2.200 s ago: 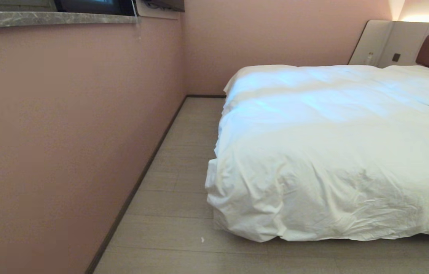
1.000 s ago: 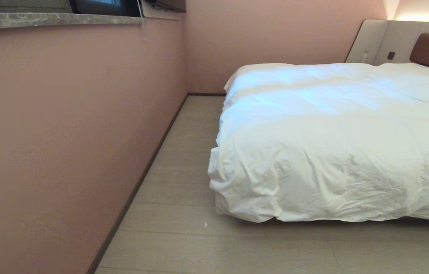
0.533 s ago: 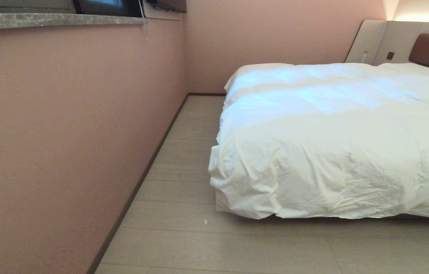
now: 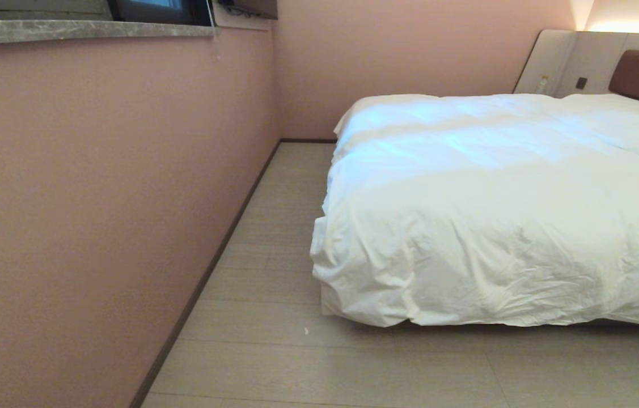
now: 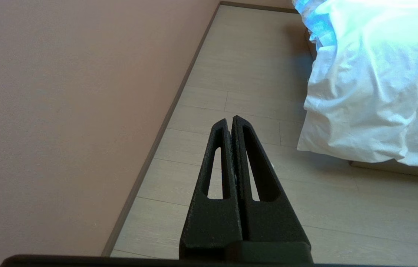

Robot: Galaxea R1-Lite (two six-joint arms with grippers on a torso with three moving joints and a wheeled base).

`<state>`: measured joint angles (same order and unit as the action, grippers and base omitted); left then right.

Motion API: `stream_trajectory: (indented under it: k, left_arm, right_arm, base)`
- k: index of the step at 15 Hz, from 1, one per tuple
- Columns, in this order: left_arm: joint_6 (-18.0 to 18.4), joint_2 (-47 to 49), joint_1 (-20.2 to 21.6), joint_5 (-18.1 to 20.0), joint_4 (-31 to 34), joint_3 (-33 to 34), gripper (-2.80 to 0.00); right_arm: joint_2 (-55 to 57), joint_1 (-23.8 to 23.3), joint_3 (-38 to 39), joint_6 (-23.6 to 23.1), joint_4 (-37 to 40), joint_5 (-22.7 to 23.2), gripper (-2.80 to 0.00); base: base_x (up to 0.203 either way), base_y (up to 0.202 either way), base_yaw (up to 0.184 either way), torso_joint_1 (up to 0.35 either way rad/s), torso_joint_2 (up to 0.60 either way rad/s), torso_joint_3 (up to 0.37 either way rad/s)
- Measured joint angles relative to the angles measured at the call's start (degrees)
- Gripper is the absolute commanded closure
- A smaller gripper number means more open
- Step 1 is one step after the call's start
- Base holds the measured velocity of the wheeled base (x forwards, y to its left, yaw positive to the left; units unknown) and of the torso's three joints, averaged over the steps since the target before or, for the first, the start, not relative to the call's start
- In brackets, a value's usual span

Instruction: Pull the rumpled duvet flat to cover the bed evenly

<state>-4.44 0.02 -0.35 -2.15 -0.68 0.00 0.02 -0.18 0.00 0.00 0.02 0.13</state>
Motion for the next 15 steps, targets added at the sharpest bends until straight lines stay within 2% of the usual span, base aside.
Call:
stream_trajectory:
  k: [15]
  left_arm:
    - [0.0,0.0,0.0,0.0,0.0,0.0,0.0]
  right_arm:
    - [0.0,0.0,0.0,0.0,0.0,0.0,0.0]
  base:
    - [0.0,0.0,0.0,0.0,0.0,0.0]
